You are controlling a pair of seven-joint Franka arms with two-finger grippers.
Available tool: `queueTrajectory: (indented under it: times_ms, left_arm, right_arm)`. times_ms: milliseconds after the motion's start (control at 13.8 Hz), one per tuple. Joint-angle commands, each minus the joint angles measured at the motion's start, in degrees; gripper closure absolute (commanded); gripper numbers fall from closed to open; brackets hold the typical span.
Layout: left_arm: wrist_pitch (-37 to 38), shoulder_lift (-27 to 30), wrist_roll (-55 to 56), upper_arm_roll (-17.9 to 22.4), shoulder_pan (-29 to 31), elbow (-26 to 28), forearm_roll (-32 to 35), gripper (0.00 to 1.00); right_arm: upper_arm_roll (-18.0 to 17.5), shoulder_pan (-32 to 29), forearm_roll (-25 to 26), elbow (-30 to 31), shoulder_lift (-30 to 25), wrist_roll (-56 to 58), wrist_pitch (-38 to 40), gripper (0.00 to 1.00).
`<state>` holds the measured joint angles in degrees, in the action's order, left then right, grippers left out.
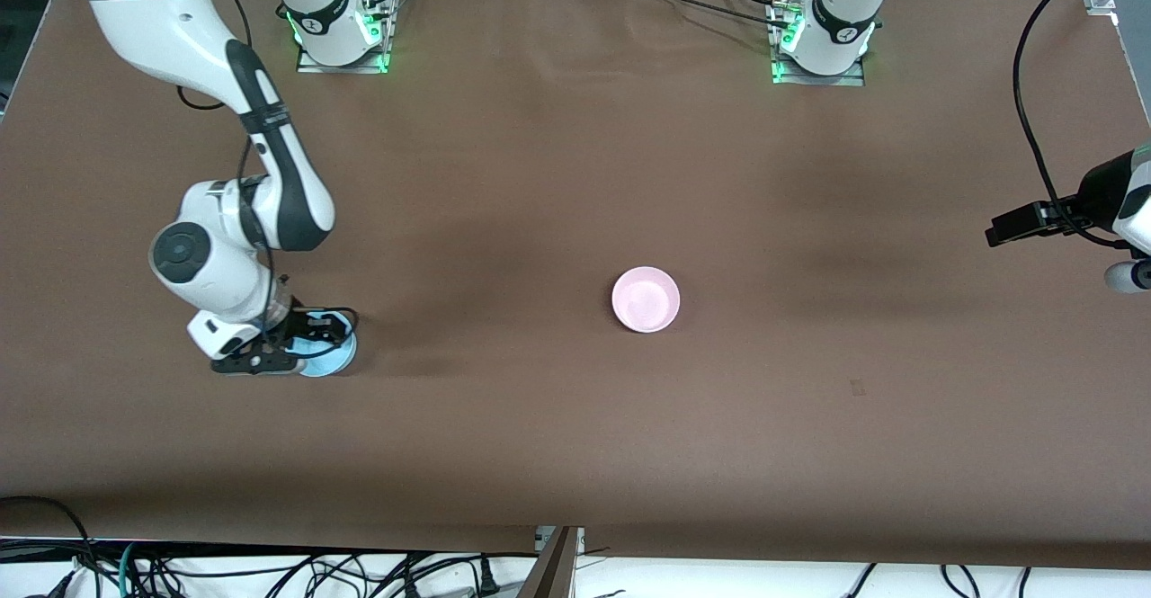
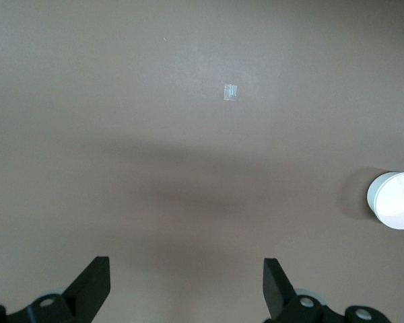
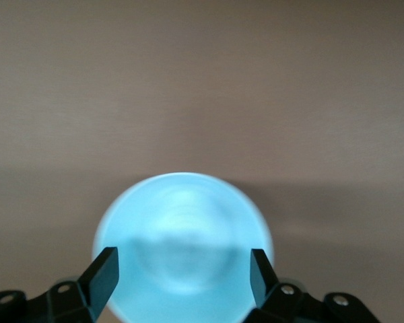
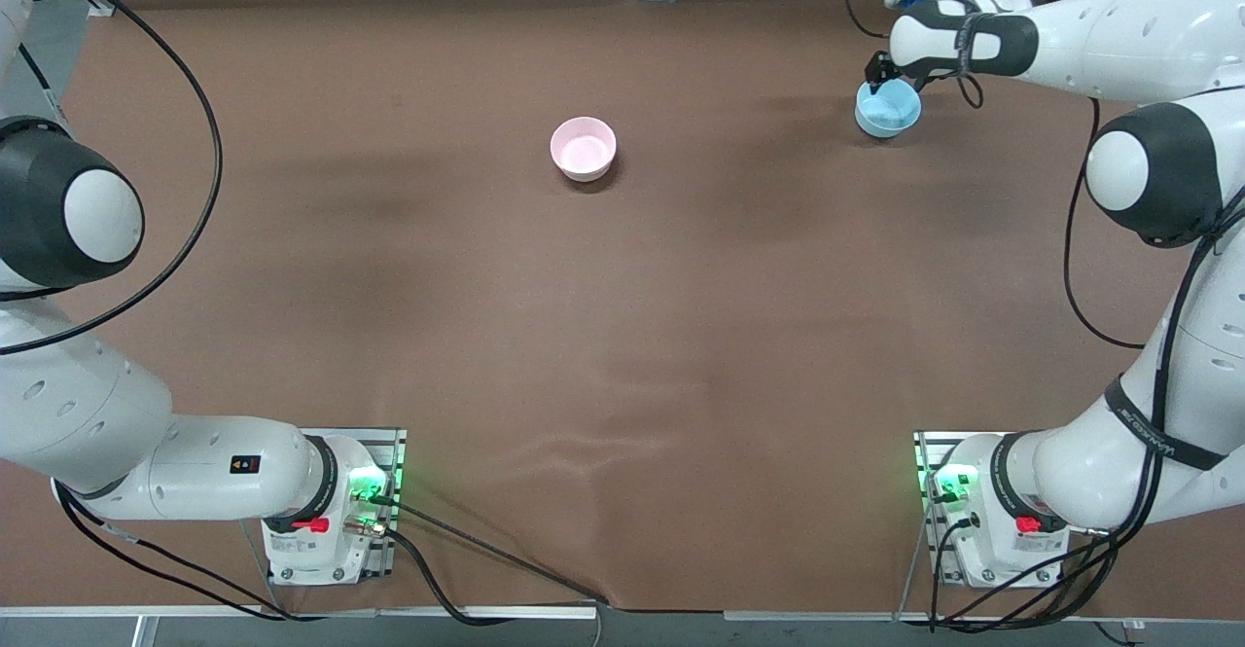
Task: Stack pink and blue bowls on white bowl
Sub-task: 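Grasp the light blue bowl's rim with the right gripper, then lift the blue bowl with the right gripper and carry it to the stack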
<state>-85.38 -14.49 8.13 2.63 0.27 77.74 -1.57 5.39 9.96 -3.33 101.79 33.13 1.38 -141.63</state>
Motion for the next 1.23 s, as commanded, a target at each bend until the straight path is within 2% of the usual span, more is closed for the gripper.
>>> queueTrajectory:
  times_ms: [0, 508, 726, 798, 944, 1161]
  left_arm:
    - [0.9, -0.2, -1.4, -0.2, 0.2, -0.7, 1.2, 0.00]
    - [0.9, -0.5, -1.4, -0.2, 0.3, -0.8, 1.2, 0.00]
    - [0.9, -0.5, -1.4, -0.2, 0.3, -0.8, 1.3, 0.00]
    - [0.9, -0.5, -1.4, -0.2, 0.3, -0.8, 1.3, 0.00]
    - [0.9, -0.5, -1.4, -0.2, 0.3, -0.8, 1.3, 0.00]
    - [0.8, -0.6, -1.2, -0.3, 0.0, -0.8, 1.2, 0.00]
  right_arm:
    - [-0.6, -3.0, -0.2, 0.8, -0.2, 5.2, 0.2, 0.12]
    - [-0.6, -3.2, -0.3, 1.9, 3.7, 5.5, -6.2, 0.13]
    - [-0.6, -3.2, -0.3, 2.1, 3.6, 5.6, -5.9, 0.24]
    - [-0.6, -3.2, -0.3, 2.1, 3.5, 5.6, -5.9, 0.34]
    - [-0.6, -3.3, -0.3, 2.1, 3.4, 5.6, -5.8, 0.63]
    - [-0.7, -3.2, -0.3, 2.0, 3.1, 5.4, -4.9, 1.00]
